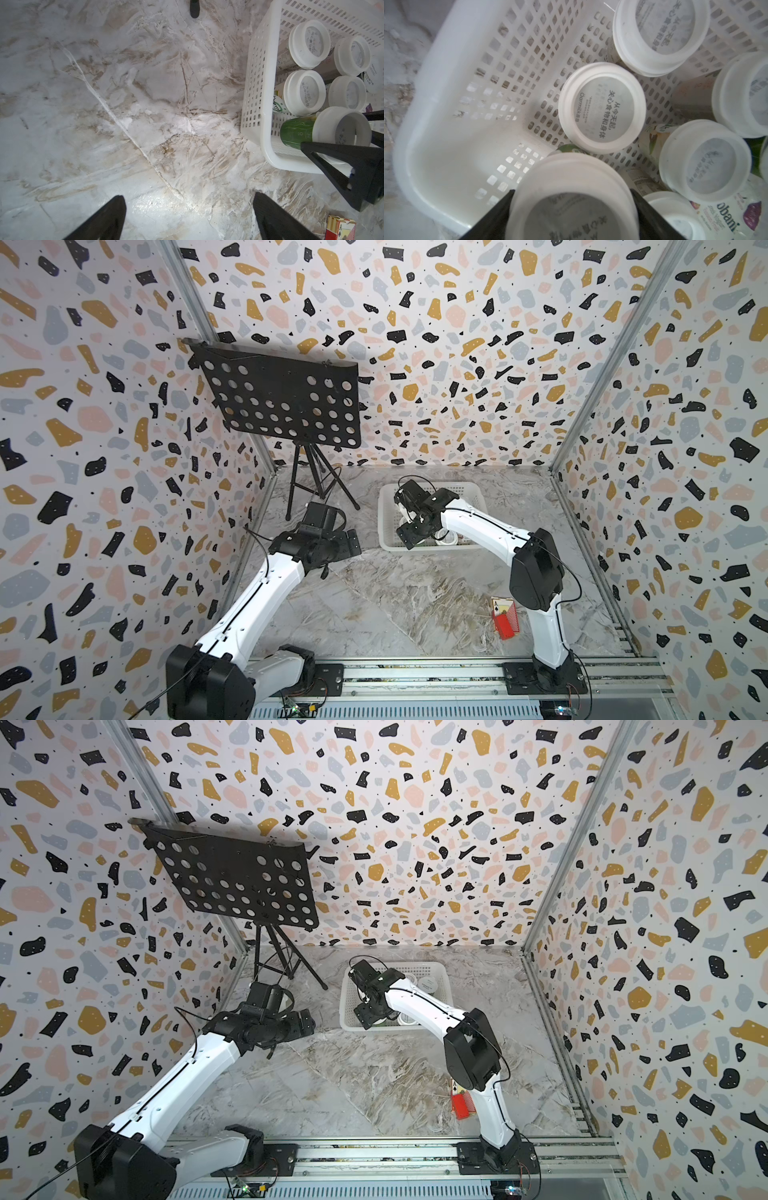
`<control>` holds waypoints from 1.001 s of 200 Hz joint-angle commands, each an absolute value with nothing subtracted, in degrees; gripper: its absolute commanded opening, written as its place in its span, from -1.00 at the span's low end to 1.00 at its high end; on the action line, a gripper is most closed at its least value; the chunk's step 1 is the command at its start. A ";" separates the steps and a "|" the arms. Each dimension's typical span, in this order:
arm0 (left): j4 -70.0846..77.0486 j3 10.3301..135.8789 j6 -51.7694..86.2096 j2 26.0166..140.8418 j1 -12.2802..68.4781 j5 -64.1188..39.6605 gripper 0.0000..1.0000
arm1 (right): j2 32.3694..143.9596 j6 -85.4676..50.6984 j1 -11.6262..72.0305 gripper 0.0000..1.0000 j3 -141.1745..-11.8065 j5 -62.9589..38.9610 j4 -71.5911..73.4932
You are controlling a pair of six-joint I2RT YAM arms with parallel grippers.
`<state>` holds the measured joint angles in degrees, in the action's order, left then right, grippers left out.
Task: Put the yogurt in the basket
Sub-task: Place the yogurt in the basket.
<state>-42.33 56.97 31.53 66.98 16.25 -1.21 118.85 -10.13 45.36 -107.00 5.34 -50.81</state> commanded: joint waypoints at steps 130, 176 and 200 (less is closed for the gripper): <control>-41.15 57.66 31.10 66.89 16.44 -1.25 0.99 | 121.54 -10.34 44.69 0.70 -111.27 5.14 -56.06; -41.23 57.65 31.15 66.72 16.43 -1.11 0.99 | 122.23 -10.26 44.56 0.72 -111.40 5.01 -56.25; -41.22 57.71 31.02 66.64 16.42 -1.06 0.99 | 122.49 -10.26 44.46 0.75 -111.36 4.98 -56.43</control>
